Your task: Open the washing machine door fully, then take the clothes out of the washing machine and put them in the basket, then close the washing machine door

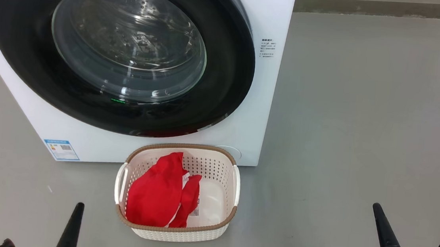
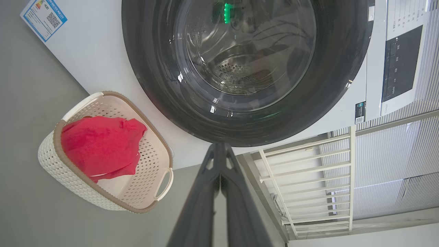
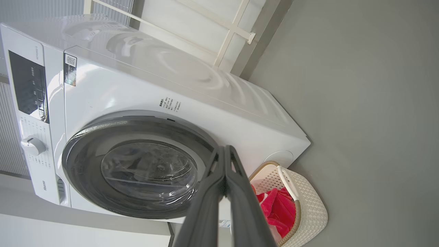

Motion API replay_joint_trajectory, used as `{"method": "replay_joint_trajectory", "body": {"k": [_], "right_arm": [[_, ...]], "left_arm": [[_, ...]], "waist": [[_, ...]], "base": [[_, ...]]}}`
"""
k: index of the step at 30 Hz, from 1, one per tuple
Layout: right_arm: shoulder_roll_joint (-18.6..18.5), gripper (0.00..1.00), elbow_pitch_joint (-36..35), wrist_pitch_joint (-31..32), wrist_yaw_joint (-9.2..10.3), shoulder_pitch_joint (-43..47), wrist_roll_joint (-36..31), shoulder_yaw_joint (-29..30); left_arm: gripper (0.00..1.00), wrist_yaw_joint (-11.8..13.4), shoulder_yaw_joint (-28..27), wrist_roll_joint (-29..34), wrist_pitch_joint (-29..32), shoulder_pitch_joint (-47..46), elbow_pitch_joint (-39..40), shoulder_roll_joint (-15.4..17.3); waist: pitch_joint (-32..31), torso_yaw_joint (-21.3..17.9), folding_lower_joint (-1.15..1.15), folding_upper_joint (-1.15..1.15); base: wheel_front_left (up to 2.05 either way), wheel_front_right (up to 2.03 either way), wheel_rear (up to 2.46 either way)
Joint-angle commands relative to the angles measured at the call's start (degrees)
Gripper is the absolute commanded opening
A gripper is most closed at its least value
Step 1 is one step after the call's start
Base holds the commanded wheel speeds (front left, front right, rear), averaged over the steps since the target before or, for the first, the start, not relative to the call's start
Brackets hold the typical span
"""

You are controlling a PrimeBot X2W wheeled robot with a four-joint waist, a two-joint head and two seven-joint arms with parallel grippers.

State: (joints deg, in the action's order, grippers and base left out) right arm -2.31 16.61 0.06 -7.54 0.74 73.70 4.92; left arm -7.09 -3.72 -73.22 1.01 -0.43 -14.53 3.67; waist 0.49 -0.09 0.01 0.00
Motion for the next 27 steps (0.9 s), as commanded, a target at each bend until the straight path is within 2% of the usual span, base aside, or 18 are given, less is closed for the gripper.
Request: {"method": "replay_joint_trajectory", "body": {"k": [1,27], "right_arm": [[-1.1,0.0,-1.8,0.4,0.0,-3.3,1.7,-0.6],[-1.3,0.0,-2.5,4.9,0.05,-6.4,17.0,0.4]], "left_arm": [[0.0,-0.3,-1.8,-1.6,0.6,-2.5,1.1,0.4],[0.0,-0.4,-2.7,-16.6,4.9,-5.3,0.6,-0.6]], "waist": [[0.0,0.0,0.0,0.0],[-0.3,0.1,0.0,0.0]], "base": [[0.0,0.0,0.0],[0.0,0.0,0.0]]}}
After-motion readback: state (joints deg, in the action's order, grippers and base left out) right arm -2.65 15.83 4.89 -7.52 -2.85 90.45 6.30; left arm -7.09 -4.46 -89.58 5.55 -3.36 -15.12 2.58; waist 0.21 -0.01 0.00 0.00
